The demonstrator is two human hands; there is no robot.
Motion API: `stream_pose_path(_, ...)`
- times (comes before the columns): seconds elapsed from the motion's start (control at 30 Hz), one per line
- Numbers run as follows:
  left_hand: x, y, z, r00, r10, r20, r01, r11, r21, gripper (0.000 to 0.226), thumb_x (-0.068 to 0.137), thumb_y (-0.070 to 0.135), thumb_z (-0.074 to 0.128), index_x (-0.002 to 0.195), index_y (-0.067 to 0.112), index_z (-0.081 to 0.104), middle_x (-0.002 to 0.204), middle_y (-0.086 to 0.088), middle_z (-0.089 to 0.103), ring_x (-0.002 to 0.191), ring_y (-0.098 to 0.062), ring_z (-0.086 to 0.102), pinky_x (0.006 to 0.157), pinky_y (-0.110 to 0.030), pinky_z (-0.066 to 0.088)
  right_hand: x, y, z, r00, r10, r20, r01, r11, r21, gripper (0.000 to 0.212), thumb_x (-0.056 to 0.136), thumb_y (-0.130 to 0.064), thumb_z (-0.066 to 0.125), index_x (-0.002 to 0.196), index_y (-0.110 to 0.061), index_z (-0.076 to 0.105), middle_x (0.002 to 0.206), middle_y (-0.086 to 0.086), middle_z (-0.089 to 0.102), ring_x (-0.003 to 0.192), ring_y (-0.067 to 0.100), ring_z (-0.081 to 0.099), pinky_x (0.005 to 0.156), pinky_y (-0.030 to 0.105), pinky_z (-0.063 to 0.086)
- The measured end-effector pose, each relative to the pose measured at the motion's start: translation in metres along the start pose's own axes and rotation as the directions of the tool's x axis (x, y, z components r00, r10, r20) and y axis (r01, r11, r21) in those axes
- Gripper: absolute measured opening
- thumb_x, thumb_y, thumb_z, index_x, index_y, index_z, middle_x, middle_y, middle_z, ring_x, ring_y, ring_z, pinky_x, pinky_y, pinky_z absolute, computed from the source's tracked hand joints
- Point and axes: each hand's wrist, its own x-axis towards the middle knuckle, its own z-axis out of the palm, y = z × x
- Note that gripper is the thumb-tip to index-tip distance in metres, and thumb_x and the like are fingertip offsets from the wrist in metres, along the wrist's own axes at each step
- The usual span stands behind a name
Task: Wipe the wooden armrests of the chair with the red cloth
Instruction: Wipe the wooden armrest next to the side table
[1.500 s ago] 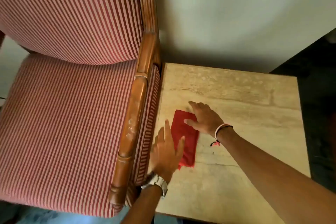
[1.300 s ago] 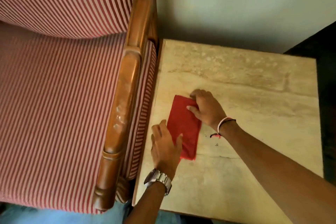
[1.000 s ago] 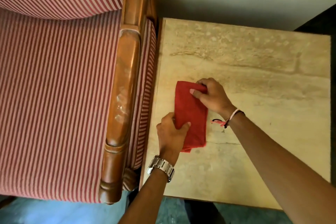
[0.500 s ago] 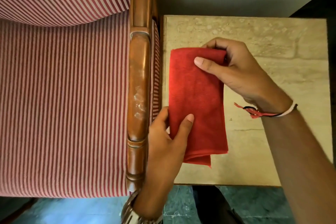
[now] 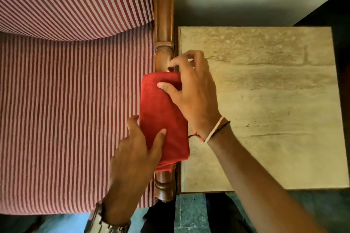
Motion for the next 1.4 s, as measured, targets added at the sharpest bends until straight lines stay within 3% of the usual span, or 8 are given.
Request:
stream_pose_path(0.13, 0.004, -0.017, -0.003, 0.984, 0.143, 0.103, -0.146, 0.989, 0.031, 0.068, 0.09, 0.071, 0.02, 0.135, 0.025, 0.04, 0.109, 0.001, 0.067, 0.094, -0.019, 0.07, 0.079, -0.038, 0.059, -0.043, -0.027, 0.024, 0.961, -0.003, -0.278, -0.006, 1.0, -0.03, 0.051, 0.094, -0.032, 0.063, 0.142, -0.017, 0.055, 0.152, 0.013, 0.049, 0.142, 0.03, 0.047, 0.115, 0.04, 0.041)
stream_pose_path(0.23, 0.026, -0.038, -0.002, 0.972, 0.234, 0.006, -0.234, 0.972, -0.012, 0.06, 0.1, 0.06, 0.014, 0.135, 0.024, 0.047, 0.115, -0.002, 0.062, 0.099, -0.02, 0.063, 0.08, -0.04, 0.057, -0.069, -0.043, 0.057, 0.994, 0.04, -0.101, -0.047, 0.997, -0.066, 0.062, 0.103, -0.04, 0.041, 0.16, -0.018, 0.031, 0.171, 0.017, 0.021, 0.159, 0.034, 0.019, 0.127, 0.051, 0.027)
stream_pose_path(0.33, 0.067, -0.062, 0.011, 0.933, 0.315, -0.172, -0.284, 0.941, 0.186, 0.052, 0.105, 0.04, 0.03, 0.15, 0.015, 0.039, 0.14, -0.015, 0.052, 0.119, -0.03, 0.056, 0.094, -0.048, 0.052, -0.069, -0.041, 0.078, 0.997, 0.079, -0.015, -0.081, 0.982, -0.169, 0.068, 0.107, -0.04, 0.034, 0.165, -0.02, 0.006, 0.174, 0.016, -0.002, 0.162, 0.034, -0.001, 0.126, 0.054, 0.027)
stream_pose_path(0.5, 0.139, -0.106, 0.043, 0.915, 0.4, -0.042, -0.31, 0.768, 0.56, 0.067, 0.105, 0.048, 0.028, 0.162, 0.015, 0.016, 0.168, -0.026, 0.013, 0.154, -0.041, 0.021, 0.123, -0.058, 0.026, -0.017, -0.036, 0.081, 0.99, 0.011, -0.139, -0.038, 0.981, -0.19, 0.075, 0.098, -0.03, 0.048, 0.165, -0.02, 0.017, 0.173, 0.018, 0.009, 0.161, 0.037, 0.007, 0.123, 0.054, 0.034)
stream_pose_path(0.63, 0.157, -0.127, 0.062, 0.876, 0.471, -0.105, -0.336, 0.752, 0.567, 0.065, 0.105, 0.048, 0.023, 0.161, 0.016, 0.021, 0.168, -0.023, 0.018, 0.155, -0.039, 0.023, 0.123, -0.056, 0.026, 0.017, -0.035, 0.073, 0.986, 0.012, -0.168, -0.047, 0.978, -0.202, 0.076, 0.096, -0.027, 0.054, 0.164, -0.021, 0.02, 0.173, 0.015, 0.013, 0.161, 0.035, 0.009, 0.124, 0.049, 0.036)
stream_pose_path(0.87, 0.163, -0.135, 0.071, 0.828, 0.534, -0.174, -0.357, 0.739, 0.571, 0.066, 0.104, 0.048, 0.029, 0.161, 0.016, 0.019, 0.168, -0.021, 0.017, 0.155, -0.037, 0.022, 0.124, -0.053, 0.022, -0.065, -0.035, 0.09, 0.99, 0.045, -0.135, -0.077, 0.968, -0.241, 0.072, 0.098, -0.031, 0.043, 0.165, -0.019, 0.018, 0.173, 0.016, 0.007, 0.162, 0.034, 0.007, 0.127, 0.045, 0.032)
stream_pose_path(1.03, 0.164, -0.137, 0.072, 0.812, 0.551, -0.193, -0.35, 0.724, 0.594, 0.065, 0.105, 0.048, 0.029, 0.161, 0.017, 0.022, 0.168, -0.021, 0.019, 0.155, -0.036, 0.024, 0.123, -0.053, 0.025, -0.003, -0.04, 0.076, 0.99, 0.038, -0.136, -0.068, 0.973, -0.219, 0.079, 0.095, -0.025, 0.051, 0.165, -0.021, 0.015, 0.173, 0.017, 0.008, 0.162, 0.036, 0.006, 0.128, 0.049, 0.029)
stream_pose_path(1.4, 0.167, -0.141, 0.079, 0.752, 0.597, -0.279, -0.372, 0.733, 0.569, 0.064, 0.105, 0.048, 0.027, 0.16, 0.017, 0.025, 0.167, -0.021, 0.023, 0.154, -0.036, 0.026, 0.123, -0.053, 0.027, -0.079, -0.03, 0.095, 0.986, 0.073, -0.153, -0.101, 0.977, -0.186, 0.081, 0.095, -0.031, 0.057, 0.164, -0.024, 0.016, 0.173, 0.017, 0.005, 0.161, 0.036, 0.011, 0.117, 0.047, 0.047)
